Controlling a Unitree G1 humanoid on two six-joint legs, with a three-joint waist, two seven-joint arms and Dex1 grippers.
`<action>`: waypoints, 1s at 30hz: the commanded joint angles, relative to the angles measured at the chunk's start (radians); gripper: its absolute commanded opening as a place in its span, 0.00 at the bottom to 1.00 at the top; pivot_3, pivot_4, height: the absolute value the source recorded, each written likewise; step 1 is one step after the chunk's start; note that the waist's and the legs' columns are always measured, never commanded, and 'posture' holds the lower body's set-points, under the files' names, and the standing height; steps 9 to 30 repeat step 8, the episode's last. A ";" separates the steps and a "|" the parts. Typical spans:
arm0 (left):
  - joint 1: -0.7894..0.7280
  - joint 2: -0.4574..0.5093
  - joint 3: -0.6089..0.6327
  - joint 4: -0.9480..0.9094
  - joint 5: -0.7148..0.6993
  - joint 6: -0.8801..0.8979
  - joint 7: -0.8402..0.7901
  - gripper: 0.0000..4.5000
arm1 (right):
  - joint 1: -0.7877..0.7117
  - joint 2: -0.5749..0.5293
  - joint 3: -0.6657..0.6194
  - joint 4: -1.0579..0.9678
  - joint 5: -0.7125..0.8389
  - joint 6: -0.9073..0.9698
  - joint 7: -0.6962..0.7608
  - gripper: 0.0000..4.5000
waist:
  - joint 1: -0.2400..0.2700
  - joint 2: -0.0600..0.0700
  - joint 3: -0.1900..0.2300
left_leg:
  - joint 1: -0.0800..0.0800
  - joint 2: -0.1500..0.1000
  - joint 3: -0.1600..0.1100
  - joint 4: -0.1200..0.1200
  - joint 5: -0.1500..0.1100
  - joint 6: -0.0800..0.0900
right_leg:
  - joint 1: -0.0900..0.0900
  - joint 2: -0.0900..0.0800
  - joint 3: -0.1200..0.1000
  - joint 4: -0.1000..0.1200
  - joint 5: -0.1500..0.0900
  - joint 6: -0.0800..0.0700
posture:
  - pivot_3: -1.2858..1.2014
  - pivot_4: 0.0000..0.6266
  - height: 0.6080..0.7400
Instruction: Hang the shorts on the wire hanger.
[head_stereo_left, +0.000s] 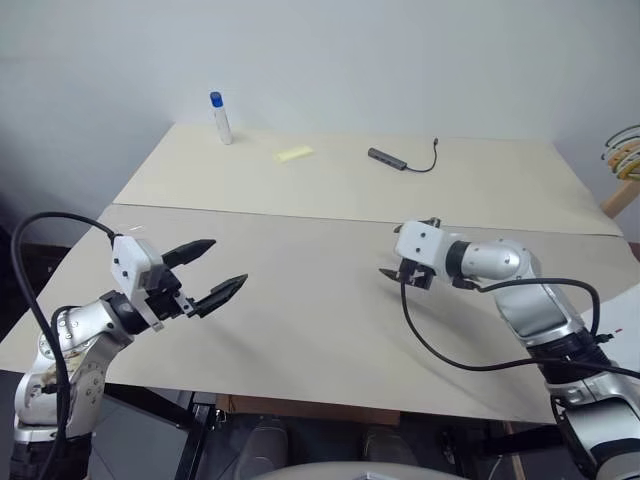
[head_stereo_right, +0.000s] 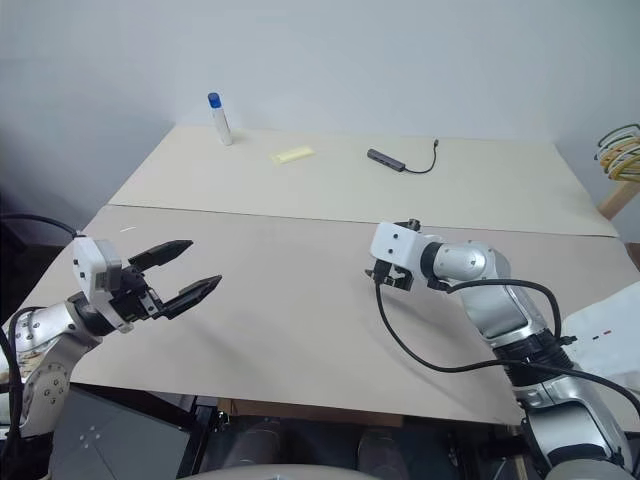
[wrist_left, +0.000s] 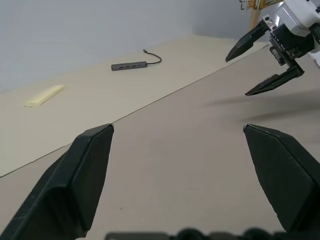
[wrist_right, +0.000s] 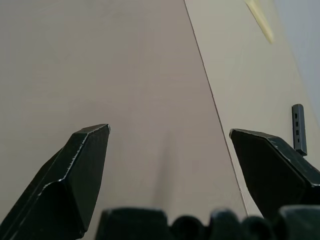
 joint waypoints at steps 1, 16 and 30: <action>-0.020 0.017 0.001 -0.024 0.010 -0.004 0.014 1.00 | -0.011 0.017 -0.017 -0.009 -0.019 -0.006 -0.014 1.00 | 0.002 -0.001 0.001 | 0.000 0.000 0.000 0.000 0.000 0.000 | 0.000 0.000 0.000 0.000 0.000 0.000 | 0.59 0.00 1.00; -0.057 0.029 -0.034 0.017 0.046 -0.017 -0.002 1.00 | 0.021 0.031 -0.032 -0.034 -0.048 0.024 -0.031 1.00 | 0.005 -0.002 0.001 | 0.000 0.000 0.000 0.000 0.000 0.000 | 0.000 0.000 0.000 0.000 0.000 0.000 | 0.58 0.00 1.00; -0.057 0.029 -0.034 0.017 0.046 -0.017 -0.002 1.00 | 0.021 0.031 -0.032 -0.034 -0.048 0.024 -0.031 1.00 | 0.005 -0.002 0.001 | 0.000 0.000 0.000 0.000 0.000 0.000 | 0.000 0.000 0.000 0.000 0.000 0.000 | 0.58 0.00 1.00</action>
